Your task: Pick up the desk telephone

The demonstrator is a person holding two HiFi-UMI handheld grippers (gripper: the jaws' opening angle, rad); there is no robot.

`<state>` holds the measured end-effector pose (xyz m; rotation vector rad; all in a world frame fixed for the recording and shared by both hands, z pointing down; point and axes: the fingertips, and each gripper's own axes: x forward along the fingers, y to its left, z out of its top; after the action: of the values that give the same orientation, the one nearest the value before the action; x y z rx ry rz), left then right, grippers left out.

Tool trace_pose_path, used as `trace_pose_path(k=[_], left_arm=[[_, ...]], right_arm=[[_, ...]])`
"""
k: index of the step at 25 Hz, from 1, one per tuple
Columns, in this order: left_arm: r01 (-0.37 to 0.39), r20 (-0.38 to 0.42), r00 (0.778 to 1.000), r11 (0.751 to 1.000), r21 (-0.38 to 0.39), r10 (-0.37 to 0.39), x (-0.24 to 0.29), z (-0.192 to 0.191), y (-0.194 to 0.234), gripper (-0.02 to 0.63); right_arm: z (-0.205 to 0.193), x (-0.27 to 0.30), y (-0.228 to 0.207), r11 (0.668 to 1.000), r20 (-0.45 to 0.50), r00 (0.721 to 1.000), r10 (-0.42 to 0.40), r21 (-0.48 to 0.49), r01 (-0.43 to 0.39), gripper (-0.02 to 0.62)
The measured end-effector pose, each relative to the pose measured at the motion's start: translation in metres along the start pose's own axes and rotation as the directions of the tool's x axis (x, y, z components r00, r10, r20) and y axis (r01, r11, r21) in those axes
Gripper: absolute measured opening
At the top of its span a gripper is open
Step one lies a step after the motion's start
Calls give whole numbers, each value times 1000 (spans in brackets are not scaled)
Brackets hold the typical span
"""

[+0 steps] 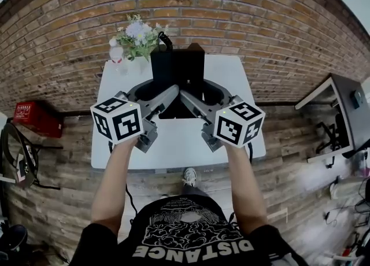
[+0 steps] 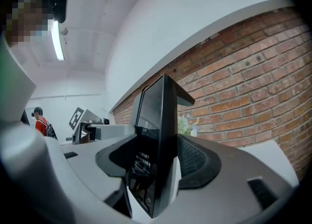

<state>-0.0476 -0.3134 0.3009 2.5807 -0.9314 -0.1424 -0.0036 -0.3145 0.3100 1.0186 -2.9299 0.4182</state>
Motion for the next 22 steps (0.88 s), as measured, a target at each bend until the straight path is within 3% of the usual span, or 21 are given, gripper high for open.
trace_pose_path(k=[22], left_arm=[[11, 9, 1000, 1000, 26, -11, -23, -1, -26, 196]], right_arm=[[1, -20, 29, 999, 23, 1000, -3, -33, 3, 251]])
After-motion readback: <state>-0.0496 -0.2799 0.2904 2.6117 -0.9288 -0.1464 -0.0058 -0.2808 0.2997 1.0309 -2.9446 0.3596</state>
